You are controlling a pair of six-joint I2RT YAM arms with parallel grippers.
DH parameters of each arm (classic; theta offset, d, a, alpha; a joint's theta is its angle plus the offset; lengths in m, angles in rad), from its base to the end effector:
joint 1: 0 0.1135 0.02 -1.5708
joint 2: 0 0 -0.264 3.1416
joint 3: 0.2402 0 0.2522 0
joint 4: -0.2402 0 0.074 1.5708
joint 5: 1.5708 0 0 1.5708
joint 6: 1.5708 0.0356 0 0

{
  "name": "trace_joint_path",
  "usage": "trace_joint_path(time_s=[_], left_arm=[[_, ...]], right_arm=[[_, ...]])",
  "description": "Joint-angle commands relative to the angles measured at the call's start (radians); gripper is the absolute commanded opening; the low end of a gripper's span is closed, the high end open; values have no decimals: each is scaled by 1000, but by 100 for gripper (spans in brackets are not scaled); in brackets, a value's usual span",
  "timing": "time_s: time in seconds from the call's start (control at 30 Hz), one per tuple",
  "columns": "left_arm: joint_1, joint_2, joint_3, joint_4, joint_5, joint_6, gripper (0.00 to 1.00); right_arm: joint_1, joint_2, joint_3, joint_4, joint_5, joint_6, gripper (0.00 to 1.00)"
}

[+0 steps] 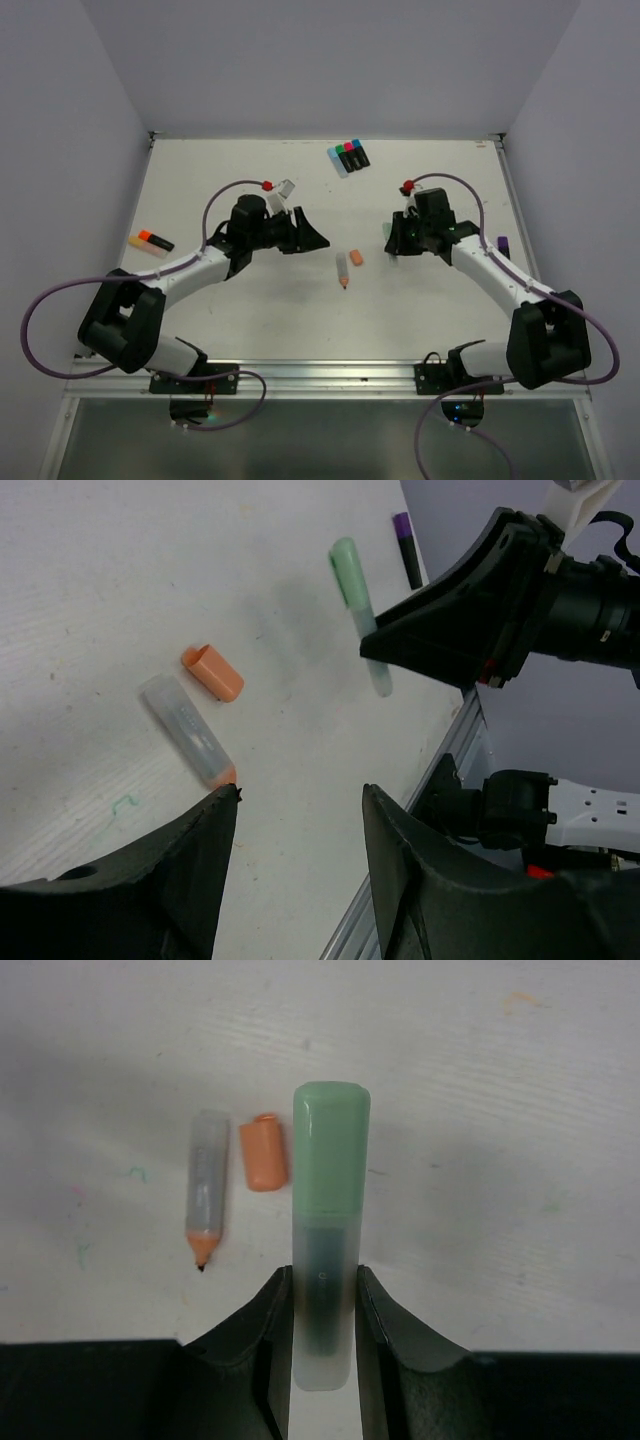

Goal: Open the pen caps

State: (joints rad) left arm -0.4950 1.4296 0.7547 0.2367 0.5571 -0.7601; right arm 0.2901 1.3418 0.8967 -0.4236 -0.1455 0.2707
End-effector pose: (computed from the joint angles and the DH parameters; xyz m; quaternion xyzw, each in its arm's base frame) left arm 0.2603 -0.1619 0.2244 0.0390 0.8237 -0.4907 0.2813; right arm 0.2645 0.0843 0.2359 -0.0341 0.9362 0.1605 0.3107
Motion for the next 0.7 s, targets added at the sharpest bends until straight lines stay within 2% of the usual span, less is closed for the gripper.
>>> trace_joint_path(time_s=[0.0,0.17,0.37,0.67], left_arm=[[-37,29,34,90,26,-57,56],[-57,49,57,92,-20,-97,56],[-99,72,67,113,-57,-151,57],[-139,94,89,96,-100,-159,59]], right_arm=[[98,-59,-39,86,-103,-2,0],[214,-107,-44,127,-83,44,0],[306,-87,-18,140,-54,61,0],[371,-75,4,152,-17,76,0]])
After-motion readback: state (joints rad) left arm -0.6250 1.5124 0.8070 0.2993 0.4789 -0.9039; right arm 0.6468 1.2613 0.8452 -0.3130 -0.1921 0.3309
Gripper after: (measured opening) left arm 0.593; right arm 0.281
